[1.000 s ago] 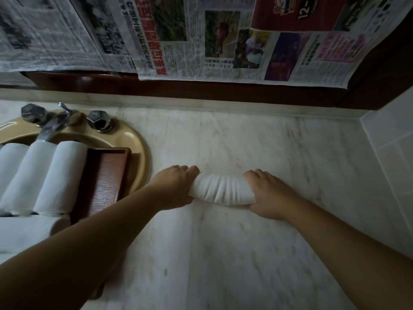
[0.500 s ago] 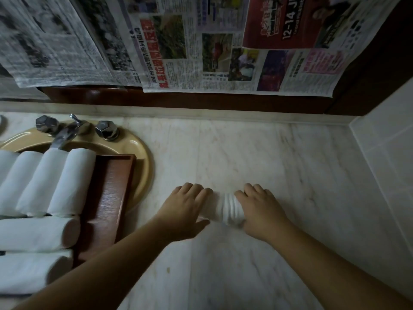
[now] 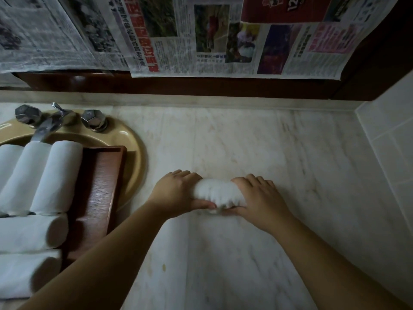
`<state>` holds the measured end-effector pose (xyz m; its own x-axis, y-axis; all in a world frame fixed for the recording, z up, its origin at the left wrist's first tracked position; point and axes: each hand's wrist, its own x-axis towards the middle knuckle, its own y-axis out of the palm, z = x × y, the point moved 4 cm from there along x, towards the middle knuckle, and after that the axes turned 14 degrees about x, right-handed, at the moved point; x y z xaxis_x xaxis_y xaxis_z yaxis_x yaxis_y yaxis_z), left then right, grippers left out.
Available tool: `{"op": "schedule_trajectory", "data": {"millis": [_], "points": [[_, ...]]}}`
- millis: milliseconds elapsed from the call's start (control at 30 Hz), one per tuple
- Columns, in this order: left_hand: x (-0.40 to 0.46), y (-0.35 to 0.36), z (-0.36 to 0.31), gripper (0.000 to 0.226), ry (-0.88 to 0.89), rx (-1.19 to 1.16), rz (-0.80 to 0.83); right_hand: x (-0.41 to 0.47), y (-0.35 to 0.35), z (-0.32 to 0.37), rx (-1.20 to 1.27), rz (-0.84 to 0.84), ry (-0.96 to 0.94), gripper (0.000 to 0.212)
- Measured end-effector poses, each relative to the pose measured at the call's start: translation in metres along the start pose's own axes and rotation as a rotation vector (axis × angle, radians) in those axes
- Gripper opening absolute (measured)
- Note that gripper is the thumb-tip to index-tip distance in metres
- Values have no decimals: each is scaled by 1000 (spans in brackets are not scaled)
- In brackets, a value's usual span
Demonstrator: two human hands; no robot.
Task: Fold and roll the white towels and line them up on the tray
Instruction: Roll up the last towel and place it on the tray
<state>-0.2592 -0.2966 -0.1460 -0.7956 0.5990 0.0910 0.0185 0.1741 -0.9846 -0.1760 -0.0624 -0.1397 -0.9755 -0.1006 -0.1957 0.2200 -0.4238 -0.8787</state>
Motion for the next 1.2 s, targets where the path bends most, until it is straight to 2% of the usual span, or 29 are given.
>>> {"op": "schedule_trajectory", "data": {"millis": [200,333,433,500,600,700,867,1067,1200], "points": [[-2,-1,5,83,-20,-144,15,4,0,-5,99,1,5,74],[-17,-1,-2,91,-62,-129,-65,-5,-1,-7,128,-27,80,94],[-38,-2,-4,88,-236,-149,-95,-12,-1,-8,80,7,67,105],[-53,0,0,76,-280,-162,-66,-13,-3,-6,90,9,39,98],[-62,4,6,62,-182,-145,-42,-13,-5,-11,196,37,22,79],[-57,7,12,60,-202,-197,-5,-13,-4,-19,306,50,14,73],[-49,11,19,62,-206,-261,-44,-9,1,-34,407,25,-1,73],[-41,9,27,58,-159,-232,23,0,1,-40,309,39,21,86],[-44,-8,19,73,-27,95,66,-5,-3,-30,38,46,-58,86]]}}
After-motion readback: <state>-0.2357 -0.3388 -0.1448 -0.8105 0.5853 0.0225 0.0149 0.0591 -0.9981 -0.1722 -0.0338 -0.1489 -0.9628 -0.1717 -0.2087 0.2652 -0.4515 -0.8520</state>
